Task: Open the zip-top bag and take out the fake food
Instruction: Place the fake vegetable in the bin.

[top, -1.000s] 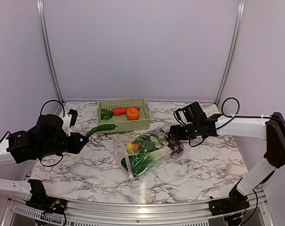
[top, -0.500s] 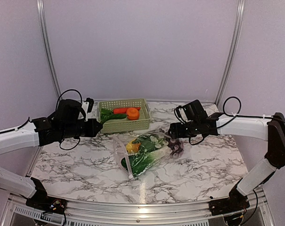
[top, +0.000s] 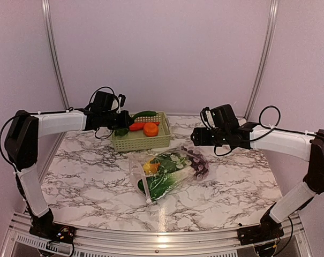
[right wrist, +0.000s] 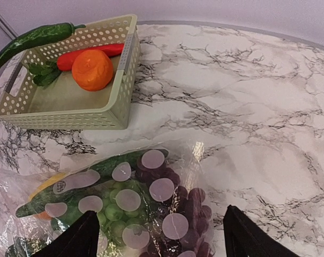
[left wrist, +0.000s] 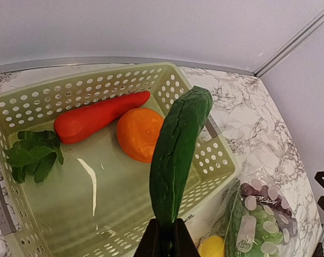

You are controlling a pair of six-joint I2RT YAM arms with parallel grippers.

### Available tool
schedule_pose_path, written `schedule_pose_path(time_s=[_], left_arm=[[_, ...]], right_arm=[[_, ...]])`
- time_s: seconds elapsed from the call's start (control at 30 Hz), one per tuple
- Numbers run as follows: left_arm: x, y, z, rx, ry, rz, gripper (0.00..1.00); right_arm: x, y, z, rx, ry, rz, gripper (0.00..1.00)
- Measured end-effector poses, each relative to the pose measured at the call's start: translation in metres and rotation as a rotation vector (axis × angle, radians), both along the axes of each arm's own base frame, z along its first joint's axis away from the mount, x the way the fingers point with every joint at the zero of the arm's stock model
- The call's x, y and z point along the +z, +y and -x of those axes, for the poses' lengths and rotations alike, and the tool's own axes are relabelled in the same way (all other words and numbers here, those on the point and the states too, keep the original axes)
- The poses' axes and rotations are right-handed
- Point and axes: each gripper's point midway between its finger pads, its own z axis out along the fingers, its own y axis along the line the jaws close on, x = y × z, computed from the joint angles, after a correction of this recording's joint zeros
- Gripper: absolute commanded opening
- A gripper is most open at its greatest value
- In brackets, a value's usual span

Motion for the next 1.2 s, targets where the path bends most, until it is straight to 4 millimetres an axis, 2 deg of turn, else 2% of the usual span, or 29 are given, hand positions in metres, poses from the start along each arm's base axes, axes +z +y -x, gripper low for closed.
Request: schedule_pose_path(time_s=[0.17, 0.3, 0.43, 0.57, 0.67, 0.77, 0.9, 1.07, 1.2], left_arm=[[-0.026, -0.004, -0.042, -0.001, 0.04, 0.015, 0.0], [-0.037, -0.006, -0.069, 0.002, 0.059, 0.024, 0.0], [-0.048, -0.007, -0.085, 0.008, 0.08, 0.018, 0.0], [-0.061, -0.005, -0.089, 0.01, 0.116, 0.002, 0.01], [-0.067, -0.003, -0.087, 0.009, 0.137, -0.006, 0.15], [-0.071, -0.001, -0.085, 0.008, 0.151, -0.019, 0.22], [-0.073, 0.003, -0.086, 0.013, 0.153, -0.028, 0.37], [-0.068, 0.008, -0.081, 0.022, 0.141, -0.044, 0.39], [-0.054, 0.014, -0.065, 0.023, 0.13, -0.042, 0.39]], right_arm=[[0.008, 0.0, -0.005, -0.015, -0.032, -0.011, 0.78], [0.022, -0.001, -0.006, -0.023, -0.081, -0.03, 0.78], [0.033, 0.0, -0.006, -0.027, -0.112, -0.045, 0.78], [0.033, 0.0, -0.006, -0.027, -0.115, -0.043, 0.78], [0.033, 0.0, -0.006, -0.025, -0.115, -0.043, 0.78], [0.033, 0.001, -0.005, -0.023, -0.114, -0.043, 0.78], [0.033, 0.001, -0.005, -0.022, -0.113, -0.043, 0.78], [0.03, 0.003, -0.005, -0.012, -0.106, -0.044, 0.79], [0.021, 0.005, -0.004, 0.0, -0.082, -0.033, 0.79]])
